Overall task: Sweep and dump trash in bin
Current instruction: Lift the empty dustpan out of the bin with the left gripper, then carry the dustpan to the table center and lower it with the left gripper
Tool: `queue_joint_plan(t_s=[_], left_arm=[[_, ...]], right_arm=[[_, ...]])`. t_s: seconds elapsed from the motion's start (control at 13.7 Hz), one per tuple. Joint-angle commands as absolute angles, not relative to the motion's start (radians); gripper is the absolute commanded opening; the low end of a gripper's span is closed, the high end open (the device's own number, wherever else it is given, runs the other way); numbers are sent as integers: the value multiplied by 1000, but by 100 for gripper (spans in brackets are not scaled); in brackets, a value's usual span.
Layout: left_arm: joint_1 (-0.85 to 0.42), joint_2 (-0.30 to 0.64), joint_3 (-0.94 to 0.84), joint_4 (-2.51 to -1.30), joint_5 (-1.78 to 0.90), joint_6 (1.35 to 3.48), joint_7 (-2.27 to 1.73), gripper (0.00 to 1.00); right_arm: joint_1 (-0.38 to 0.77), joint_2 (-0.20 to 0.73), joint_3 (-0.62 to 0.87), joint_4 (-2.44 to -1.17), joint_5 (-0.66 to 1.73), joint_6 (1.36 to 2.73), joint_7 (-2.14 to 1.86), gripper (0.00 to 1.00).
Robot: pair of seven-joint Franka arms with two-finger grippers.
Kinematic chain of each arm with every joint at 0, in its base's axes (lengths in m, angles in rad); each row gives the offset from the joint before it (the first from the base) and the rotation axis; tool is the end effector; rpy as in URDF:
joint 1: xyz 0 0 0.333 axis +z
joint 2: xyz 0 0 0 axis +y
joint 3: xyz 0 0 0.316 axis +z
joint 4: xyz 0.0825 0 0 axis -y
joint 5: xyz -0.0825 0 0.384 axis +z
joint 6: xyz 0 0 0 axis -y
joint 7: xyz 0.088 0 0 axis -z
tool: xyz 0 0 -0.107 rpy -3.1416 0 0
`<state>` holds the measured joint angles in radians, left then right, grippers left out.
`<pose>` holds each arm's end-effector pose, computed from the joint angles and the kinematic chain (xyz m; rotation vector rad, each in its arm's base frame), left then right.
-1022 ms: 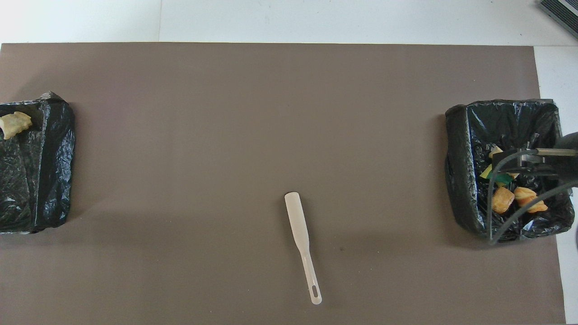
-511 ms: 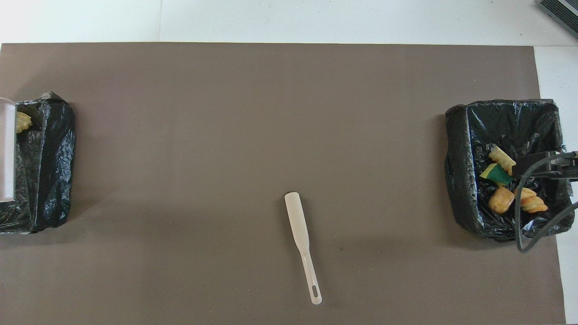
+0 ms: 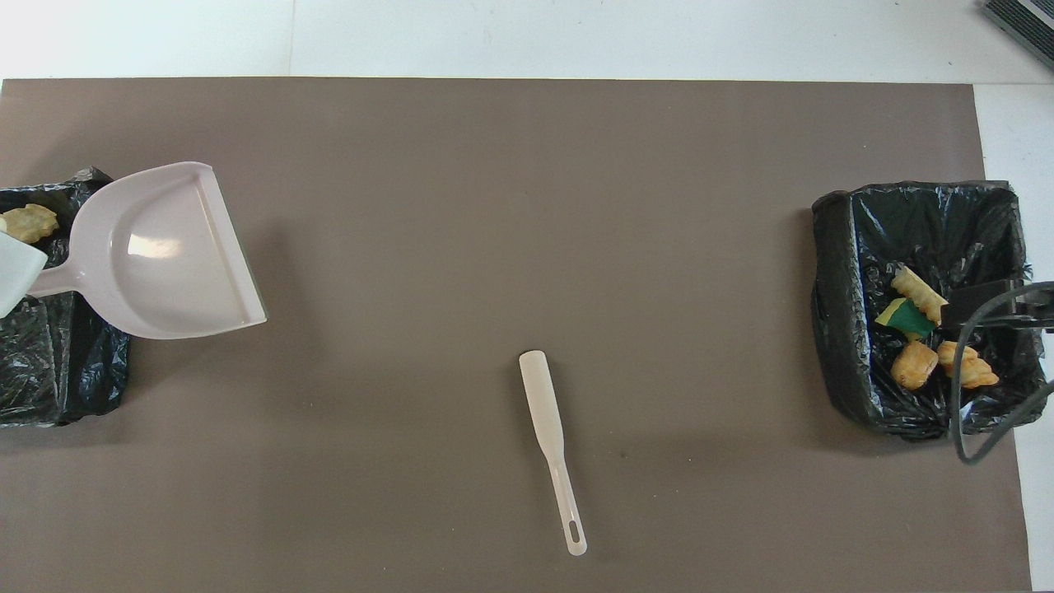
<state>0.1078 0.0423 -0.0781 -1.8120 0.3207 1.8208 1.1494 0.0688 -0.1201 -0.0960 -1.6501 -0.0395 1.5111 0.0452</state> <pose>0.5720 0.0435 0.5111 -2.3826 1.6386 0.2878 0.5101 -0.0215 0.6458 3.1112 -0.1145 -0.0299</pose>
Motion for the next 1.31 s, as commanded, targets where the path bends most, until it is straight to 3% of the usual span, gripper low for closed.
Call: queue_joint_plan(t_s=[0.0, 1.1, 1.24], left_arm=[[37, 35, -61, -1821, 273, 1824, 982, 0], [-359, 219, -63, -1746, -33, 1934, -255, 0], [-415, 241, -64, -1743, -64, 2043, -432, 0]], right_arm=[[58, -121, -84, -1647, -17, 1505, 17, 100], [57, -121, -86, -1647, -17, 1505, 17, 100], [58, -121, -84, -1647, -17, 1505, 17, 100]])
